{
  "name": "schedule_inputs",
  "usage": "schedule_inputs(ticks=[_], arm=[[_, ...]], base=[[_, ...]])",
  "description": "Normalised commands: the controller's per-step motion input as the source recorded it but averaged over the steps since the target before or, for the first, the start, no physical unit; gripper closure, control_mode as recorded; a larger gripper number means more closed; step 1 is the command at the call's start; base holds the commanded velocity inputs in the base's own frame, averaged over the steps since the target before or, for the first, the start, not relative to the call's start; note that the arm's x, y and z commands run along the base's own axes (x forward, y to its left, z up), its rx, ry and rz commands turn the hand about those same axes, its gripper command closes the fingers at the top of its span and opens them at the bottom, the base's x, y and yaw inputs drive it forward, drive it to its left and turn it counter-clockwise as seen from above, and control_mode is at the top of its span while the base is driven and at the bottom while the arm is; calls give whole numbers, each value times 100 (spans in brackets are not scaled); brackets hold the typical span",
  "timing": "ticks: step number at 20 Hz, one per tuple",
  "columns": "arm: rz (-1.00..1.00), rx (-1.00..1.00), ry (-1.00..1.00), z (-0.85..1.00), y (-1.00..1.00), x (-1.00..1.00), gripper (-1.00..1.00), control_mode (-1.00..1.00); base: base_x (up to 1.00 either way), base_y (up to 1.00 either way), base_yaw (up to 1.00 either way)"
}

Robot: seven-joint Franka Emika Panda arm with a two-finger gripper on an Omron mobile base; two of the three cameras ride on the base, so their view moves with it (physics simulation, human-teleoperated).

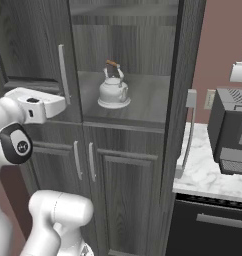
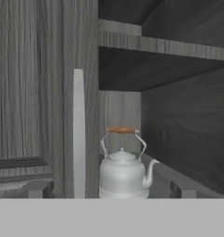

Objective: Open the cabinet, pick the kettle from the cabinet, and place it in the sink.

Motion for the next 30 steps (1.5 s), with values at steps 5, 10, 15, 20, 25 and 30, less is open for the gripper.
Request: schedule_inputs(ticks=[5,10,15,20,25,30], arm=[[2,2,0,0,3,29,-100,-100],[7,0,0,1,8,21,-100,-100],[8,0,0,0,7,19,-100,-100],[7,0,2,1,0,23,-100,-100],[3,0,2,1,0,20,-100,-100],[0,0,5,0,5,18,-100,-100]], base=[[0,0,0],[0,0,0],[0,0,0],[0,0,0],[0,0,0],[0,0,0]])
